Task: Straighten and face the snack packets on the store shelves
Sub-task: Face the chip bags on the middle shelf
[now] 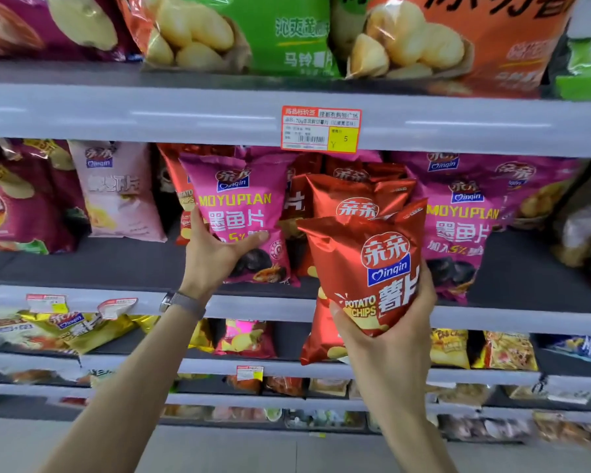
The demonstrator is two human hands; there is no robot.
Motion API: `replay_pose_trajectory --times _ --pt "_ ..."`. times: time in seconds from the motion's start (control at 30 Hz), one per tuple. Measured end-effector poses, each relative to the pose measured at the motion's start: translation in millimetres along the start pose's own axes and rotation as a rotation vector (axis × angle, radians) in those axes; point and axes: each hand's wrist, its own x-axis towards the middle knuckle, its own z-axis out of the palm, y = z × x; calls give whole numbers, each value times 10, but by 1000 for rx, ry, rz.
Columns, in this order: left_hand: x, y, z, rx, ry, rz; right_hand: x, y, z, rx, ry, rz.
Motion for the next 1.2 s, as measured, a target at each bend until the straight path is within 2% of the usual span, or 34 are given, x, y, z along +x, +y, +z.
replay_pose_trajectory --times 0.37,0.5,0.77,1.03,1.2 --pt "-116 55 -792 -112 112 110 -119 -308 732 6 10 -23" --pt "-150 40 -1147 -122 190 143 -27 -443 1154 -71 56 -80" --pt "-229 -105 -1664 -82 207 121 247 -439 1871 -135 186 -117" --pt "-413 -87 -1744 -71 188 114 389 -218 2159 -227 318 -130" --pt "-539 -23 -1604 -65 125 89 327 -138 2211 -210 301 -133"
